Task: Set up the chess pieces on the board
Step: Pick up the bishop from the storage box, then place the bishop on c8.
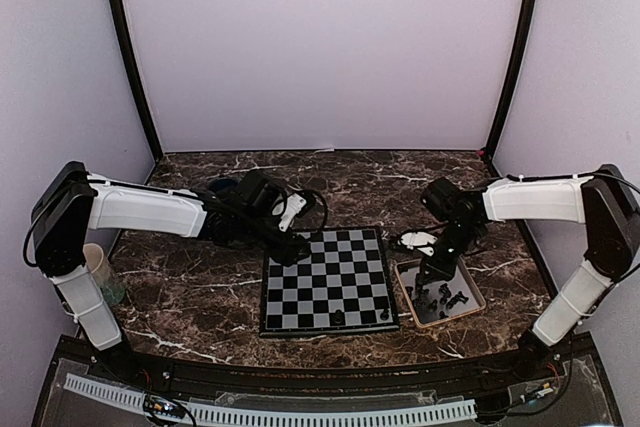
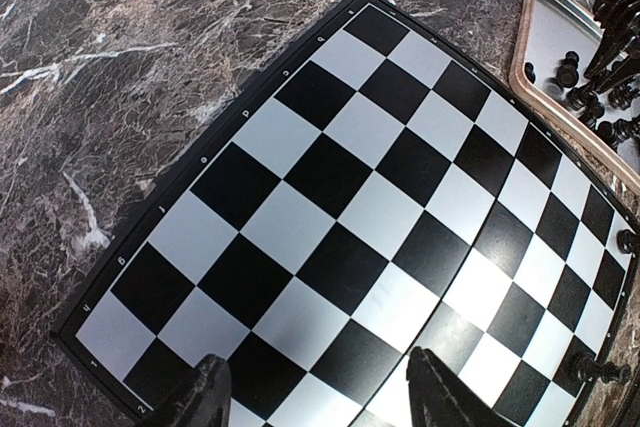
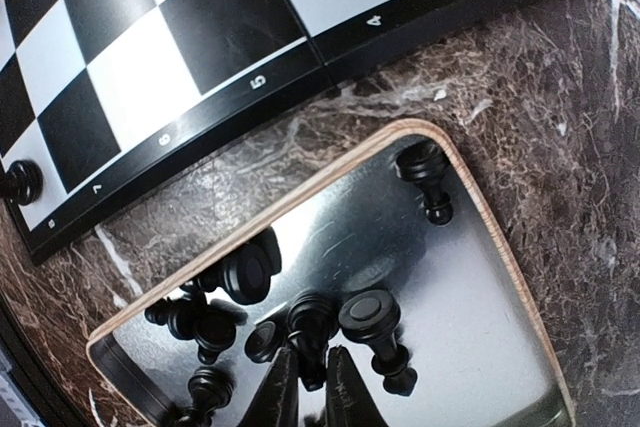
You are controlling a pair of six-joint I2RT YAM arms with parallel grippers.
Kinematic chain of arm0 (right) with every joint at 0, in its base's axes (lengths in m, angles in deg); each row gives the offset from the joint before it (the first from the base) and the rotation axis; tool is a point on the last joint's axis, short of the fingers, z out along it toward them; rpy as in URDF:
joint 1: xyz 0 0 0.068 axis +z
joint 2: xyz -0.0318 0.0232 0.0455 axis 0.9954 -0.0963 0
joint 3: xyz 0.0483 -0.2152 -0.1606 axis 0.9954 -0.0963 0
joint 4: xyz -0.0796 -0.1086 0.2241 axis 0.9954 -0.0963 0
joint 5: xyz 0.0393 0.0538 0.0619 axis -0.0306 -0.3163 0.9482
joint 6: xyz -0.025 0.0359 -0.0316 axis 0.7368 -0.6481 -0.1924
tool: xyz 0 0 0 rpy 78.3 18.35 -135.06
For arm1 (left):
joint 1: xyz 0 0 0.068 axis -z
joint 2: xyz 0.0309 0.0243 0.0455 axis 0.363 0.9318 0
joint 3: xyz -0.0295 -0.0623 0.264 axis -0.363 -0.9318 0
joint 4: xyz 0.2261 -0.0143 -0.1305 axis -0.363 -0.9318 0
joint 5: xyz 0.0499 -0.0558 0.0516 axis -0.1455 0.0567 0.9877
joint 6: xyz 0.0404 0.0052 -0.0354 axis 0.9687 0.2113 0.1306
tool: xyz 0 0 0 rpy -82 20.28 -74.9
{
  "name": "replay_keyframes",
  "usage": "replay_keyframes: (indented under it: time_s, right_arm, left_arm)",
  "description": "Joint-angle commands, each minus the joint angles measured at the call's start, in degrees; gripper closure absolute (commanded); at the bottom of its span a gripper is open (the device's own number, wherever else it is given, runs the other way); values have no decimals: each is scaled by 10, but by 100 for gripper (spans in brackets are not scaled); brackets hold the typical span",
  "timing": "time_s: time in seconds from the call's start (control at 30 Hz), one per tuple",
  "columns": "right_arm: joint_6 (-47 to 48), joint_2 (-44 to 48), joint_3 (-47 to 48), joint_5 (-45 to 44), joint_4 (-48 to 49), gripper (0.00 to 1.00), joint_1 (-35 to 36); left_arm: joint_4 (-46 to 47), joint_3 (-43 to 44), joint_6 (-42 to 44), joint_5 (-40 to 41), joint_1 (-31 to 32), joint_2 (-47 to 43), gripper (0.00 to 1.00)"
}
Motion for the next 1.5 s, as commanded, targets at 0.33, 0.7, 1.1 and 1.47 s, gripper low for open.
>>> replay_keyframes:
  time_s: [0.33, 0.7, 1.1, 1.47]
  right_arm:
    - [0, 34, 36, 9, -45, 93, 6]
    - [7, 45, 73, 41, -67, 94, 36]
    - [17, -61, 198, 49, -96, 94, 165]
    - [30, -105, 202, 18, -108, 94, 238]
  left_arm:
    - [11, -14, -6, -3, 3, -10, 38]
    - [19, -21, -19, 0, 3, -14, 38]
    - [47, -83, -60, 12, -4, -71, 38]
    - [61, -137, -73, 21, -30, -127, 37]
